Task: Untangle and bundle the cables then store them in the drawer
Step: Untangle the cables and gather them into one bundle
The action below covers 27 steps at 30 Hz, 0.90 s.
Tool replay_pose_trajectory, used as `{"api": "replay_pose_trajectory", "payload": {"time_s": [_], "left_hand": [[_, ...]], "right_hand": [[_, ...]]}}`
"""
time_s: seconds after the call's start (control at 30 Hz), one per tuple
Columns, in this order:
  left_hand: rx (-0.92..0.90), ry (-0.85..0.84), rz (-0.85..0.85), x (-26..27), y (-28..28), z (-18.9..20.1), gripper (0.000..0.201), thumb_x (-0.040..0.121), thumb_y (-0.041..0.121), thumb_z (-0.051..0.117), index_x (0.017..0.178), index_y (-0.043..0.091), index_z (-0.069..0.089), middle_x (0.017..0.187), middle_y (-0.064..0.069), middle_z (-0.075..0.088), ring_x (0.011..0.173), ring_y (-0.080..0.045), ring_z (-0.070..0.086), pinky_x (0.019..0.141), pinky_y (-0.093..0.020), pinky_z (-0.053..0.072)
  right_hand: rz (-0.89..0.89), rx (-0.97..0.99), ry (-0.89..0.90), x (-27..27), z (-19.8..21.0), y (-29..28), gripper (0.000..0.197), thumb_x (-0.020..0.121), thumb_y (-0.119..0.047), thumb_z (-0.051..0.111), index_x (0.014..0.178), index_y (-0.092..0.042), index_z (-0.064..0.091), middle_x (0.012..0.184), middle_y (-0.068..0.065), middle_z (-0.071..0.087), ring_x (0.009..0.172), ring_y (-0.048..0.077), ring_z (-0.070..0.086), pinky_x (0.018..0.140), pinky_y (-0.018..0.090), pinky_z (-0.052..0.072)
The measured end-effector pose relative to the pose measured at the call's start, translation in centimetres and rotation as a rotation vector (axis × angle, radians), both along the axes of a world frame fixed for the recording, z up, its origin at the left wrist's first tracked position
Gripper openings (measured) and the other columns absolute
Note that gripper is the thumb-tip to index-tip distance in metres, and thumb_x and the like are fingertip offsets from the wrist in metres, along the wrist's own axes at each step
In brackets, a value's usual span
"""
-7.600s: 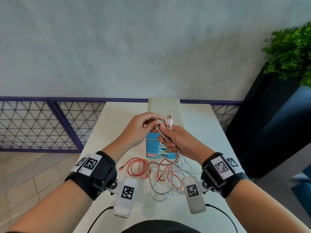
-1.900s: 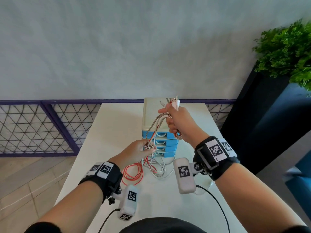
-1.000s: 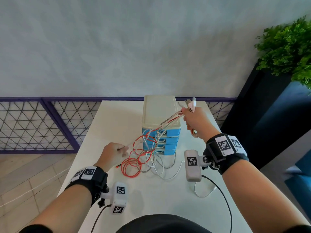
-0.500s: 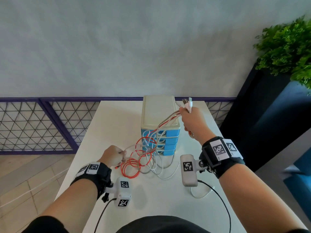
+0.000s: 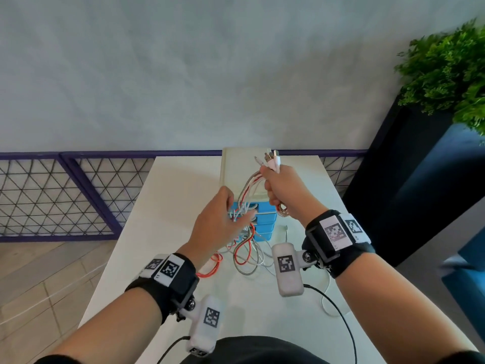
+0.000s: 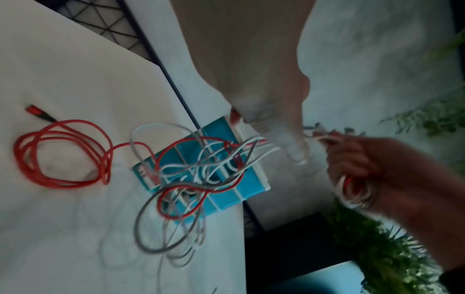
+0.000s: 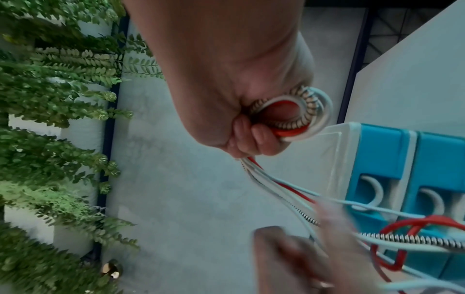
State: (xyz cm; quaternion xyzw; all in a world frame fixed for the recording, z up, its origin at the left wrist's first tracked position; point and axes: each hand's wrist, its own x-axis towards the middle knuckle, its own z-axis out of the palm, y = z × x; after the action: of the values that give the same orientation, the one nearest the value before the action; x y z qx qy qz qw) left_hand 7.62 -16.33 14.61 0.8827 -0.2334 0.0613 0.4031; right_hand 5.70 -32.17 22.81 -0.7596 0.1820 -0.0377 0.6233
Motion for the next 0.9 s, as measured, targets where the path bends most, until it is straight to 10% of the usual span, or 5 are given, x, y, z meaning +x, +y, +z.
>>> {"api": "replay_pose_trajectory", "payload": {"time_s": [0.17,0.37,0.63,0.77,0.9], "left_hand": [[0.335,0.052,0.1,-0.9,0.8,-3.6,0.045,0.07,0.063,0.061,0.072,0.023,0.043,0.067,0.007,0.054,0.062,-0.008,0.052,0.052,-0.023,0.034],[0.41,0.286,0.093,0.6,2.4,-6.1,0.025,0.068,0.037,0.067,0.079,0.025,0.048,0.085,0.007,0.053,0.084,-0.018,0.054,0.063,-0.029,0.04],[0.809,-0.228,-0.001,3.3,6.0,-6.7,0.067,0.052,0.005,0.079,0.113,0.017,0.054,0.111,-0.008,0.054,0.093,-0.031,0.057,0.065,-0.039,0.053],[0.85,-0.284,-0.007,3.8,7.7,-6.3,0.078,0.053,-0.007,0.074,0.123,0.019,0.053,0.13,-0.009,0.05,0.106,-0.031,0.055,0.078,-0.04,0.049],[0.611,-0.13,0.005,5.3,7.9,-5.8,0.043,0.078,-0.005,0.056,0.11,0.024,0.063,0.121,0.004,0.056,0.106,-0.024,0.055,0.084,-0.038,0.043]], "right_hand": [[0.006,0.101,-0.064,-0.1,2.0,0.8,0.019,0.099,-0.024,0.044,0.087,-0.011,0.049,0.058,0.0,0.041,0.037,0.008,0.033,0.04,0.022,0.03],[0.037,0.184,-0.09,-0.2,3.2,1.9,0.022,0.1,-0.023,0.044,0.09,-0.008,0.057,0.056,-0.001,0.039,0.039,0.008,0.031,0.042,0.023,0.028],[-0.083,0.169,-0.159,0.1,4.8,0.5,0.022,0.1,-0.024,0.046,0.095,-0.009,0.061,0.056,-0.003,0.039,0.041,0.008,0.032,0.04,0.022,0.031],[-0.089,0.177,-0.143,-0.4,4.9,0.1,0.019,0.1,-0.024,0.047,0.087,-0.014,0.056,0.061,0.0,0.041,0.047,0.009,0.033,0.042,0.022,0.033],[-0.043,0.126,-0.084,-0.3,4.1,0.6,0.02,0.1,-0.025,0.047,0.084,-0.014,0.047,0.062,0.001,0.039,0.045,0.01,0.031,0.04,0.022,0.03]]}}
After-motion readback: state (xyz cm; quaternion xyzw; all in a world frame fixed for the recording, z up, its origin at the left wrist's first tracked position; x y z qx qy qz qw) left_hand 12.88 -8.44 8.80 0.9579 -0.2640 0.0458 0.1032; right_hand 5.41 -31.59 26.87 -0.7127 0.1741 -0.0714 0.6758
